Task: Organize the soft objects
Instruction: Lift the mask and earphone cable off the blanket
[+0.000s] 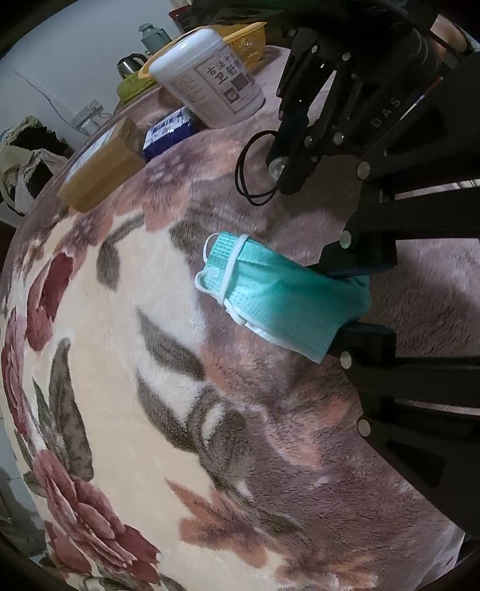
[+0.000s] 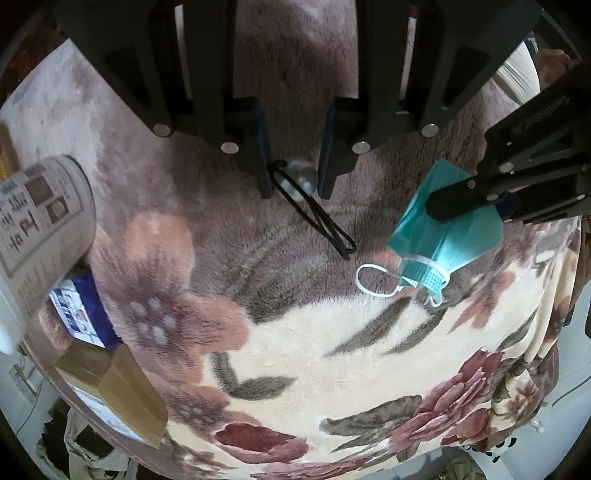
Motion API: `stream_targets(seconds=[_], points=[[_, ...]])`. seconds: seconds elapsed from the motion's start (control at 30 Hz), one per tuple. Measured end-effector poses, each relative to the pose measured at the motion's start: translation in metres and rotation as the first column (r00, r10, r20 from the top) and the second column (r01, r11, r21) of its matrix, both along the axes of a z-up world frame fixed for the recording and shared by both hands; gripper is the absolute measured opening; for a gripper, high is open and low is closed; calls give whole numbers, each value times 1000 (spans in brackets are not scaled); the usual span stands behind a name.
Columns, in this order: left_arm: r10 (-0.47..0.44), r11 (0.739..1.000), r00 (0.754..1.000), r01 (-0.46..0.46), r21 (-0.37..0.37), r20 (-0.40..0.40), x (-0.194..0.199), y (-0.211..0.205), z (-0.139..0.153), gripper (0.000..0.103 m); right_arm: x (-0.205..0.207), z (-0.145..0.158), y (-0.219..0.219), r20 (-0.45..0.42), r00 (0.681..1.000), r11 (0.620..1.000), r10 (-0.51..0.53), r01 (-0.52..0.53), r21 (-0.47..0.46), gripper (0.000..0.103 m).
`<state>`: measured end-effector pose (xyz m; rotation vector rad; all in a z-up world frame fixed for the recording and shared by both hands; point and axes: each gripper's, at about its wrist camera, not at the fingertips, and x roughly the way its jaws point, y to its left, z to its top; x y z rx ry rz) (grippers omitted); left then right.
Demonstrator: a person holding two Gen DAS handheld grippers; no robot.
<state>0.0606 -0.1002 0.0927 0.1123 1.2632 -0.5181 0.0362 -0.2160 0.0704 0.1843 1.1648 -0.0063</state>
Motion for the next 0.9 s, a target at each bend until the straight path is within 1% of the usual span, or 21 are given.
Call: stream_targets(seconds=[0.23, 0.4, 0.9], points=[[-40, 999, 999, 41, -7, 35, -17, -21, 18, 19, -19, 16, -16, 30, 999, 999, -36, 37, -4, 25], [-61, 998, 997, 62, -9, 46, -23, -36, 25, 19, -28, 25, -28, 48, 997, 998, -63, 63, -6, 25], [-127, 992, 988, 127, 4, 84, -33, -80, 46, 19, -41, 48, -60, 94, 990, 994, -105, 105, 11, 25]])
